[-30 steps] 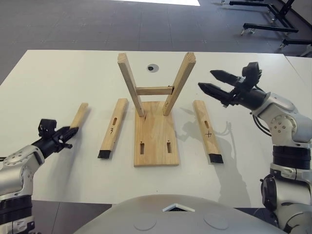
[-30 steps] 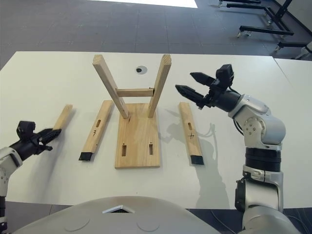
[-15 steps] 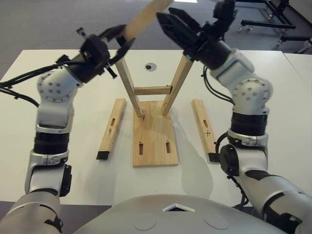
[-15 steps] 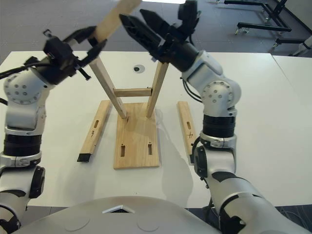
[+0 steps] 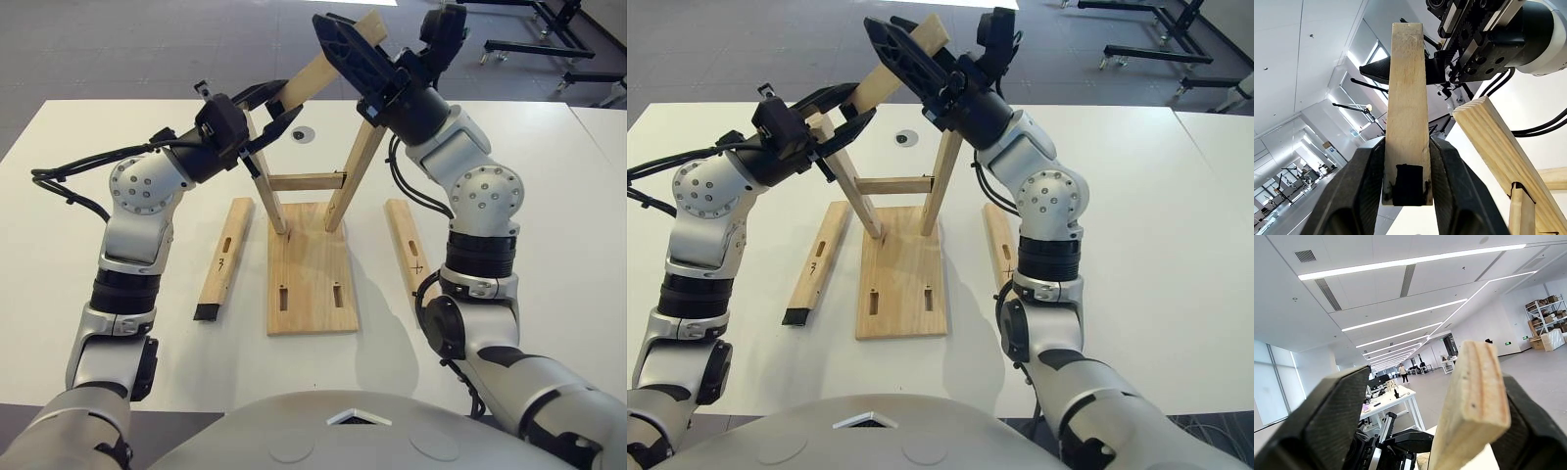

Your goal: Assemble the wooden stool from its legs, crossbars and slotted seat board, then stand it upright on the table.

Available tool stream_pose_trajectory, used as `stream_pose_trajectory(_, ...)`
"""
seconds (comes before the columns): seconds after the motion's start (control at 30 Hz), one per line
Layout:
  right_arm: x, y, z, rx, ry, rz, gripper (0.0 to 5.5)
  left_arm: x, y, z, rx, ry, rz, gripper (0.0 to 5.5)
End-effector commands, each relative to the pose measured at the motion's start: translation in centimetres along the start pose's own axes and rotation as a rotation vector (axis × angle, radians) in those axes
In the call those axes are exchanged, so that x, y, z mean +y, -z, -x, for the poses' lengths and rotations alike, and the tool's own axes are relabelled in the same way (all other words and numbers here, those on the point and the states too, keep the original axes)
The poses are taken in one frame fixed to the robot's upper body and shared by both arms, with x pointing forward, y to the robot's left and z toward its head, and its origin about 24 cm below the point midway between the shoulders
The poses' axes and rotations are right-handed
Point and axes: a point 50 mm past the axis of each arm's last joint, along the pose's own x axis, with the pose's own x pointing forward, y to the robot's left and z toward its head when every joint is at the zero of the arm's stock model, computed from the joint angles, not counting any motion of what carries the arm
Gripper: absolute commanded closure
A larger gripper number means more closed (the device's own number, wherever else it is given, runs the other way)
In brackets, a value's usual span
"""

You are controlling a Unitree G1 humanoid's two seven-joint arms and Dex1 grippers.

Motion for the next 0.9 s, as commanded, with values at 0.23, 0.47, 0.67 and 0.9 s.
stream_pose_trajectory(0.23,0.0,0.1,0.2,0.009,-0.020,-0.009,3.59,0.3,-0.2,-0.5,0.017,0.043,-0.009,4.23)
stream_pose_trajectory(0.47,0.0,-0.1,0.2,-0.006,-0.026,-0.001,4.77,0.7,-0.4,-0.6,0.008,0.037,-0.008,4.23)
stream_pose_trajectory(0.67,0.0,-0.6,0.0,-0.044,-0.025,0.016,5.03,0.8,-0.2,-0.4,0.015,0.026,0.000,4.23)
stream_pose_trajectory(0.9,0.0,-2.5,0.5,-0.132,-0.013,0.035,5.11,1.0,0.8,0.4,0.083,-0.052,0.016,3.08)
